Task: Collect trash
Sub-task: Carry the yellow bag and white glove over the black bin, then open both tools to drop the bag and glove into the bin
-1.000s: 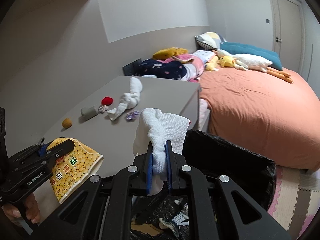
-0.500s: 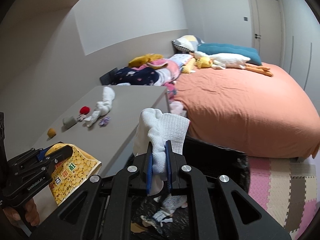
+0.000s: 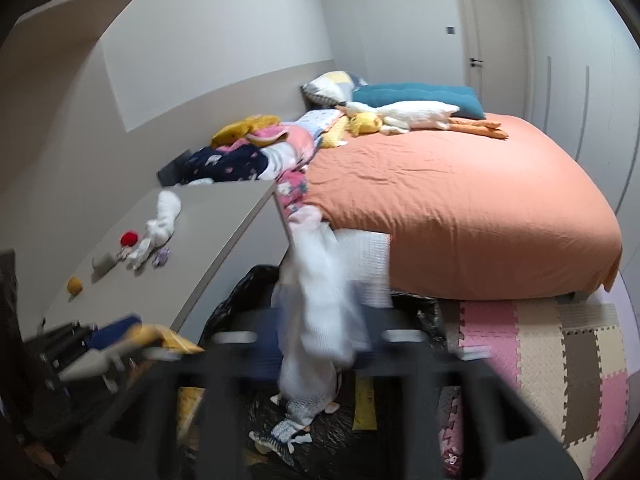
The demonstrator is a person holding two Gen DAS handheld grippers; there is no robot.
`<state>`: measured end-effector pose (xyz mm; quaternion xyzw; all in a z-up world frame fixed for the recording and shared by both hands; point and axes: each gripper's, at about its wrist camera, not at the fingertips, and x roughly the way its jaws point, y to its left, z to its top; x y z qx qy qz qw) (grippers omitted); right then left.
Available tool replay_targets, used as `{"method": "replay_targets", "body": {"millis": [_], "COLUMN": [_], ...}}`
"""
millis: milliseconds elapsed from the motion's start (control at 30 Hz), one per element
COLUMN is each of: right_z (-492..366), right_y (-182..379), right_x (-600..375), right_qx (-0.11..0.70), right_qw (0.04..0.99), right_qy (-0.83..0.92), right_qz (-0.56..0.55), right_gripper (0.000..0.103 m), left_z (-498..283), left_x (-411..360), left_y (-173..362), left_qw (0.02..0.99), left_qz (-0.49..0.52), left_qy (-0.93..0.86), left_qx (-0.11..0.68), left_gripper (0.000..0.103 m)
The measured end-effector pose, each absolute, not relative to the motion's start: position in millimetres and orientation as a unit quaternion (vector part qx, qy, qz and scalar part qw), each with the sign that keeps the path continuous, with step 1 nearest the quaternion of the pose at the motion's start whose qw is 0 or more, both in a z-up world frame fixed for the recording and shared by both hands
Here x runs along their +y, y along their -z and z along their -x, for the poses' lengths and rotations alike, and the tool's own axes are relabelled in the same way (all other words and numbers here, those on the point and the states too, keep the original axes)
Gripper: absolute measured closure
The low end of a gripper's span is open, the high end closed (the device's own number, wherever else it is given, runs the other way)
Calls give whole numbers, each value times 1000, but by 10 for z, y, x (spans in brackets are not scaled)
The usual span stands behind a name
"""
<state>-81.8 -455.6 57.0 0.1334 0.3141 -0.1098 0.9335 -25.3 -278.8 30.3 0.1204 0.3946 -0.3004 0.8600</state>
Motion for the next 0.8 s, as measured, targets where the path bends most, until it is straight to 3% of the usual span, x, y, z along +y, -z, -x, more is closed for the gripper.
{"method": "replay_targets", "body": {"millis": [33, 800], "right_z": [844, 573], "right_y": [-585, -403], "right_x": [-4573, -4388], "right_qx": [305, 332], "right_qw": [936, 929], "right_qy": [114, 108], "right_qz": [-135, -120], "right_gripper": [20, 20], "left_z": [270, 62], "left_x": [-2825, -2526], "left_y": [-275, -83], "left_qw": [860, 871], "left_qz": [-130, -125], "left_qy": [298, 254], "left_qx": [393, 401], "left_gripper": [7, 6]}}
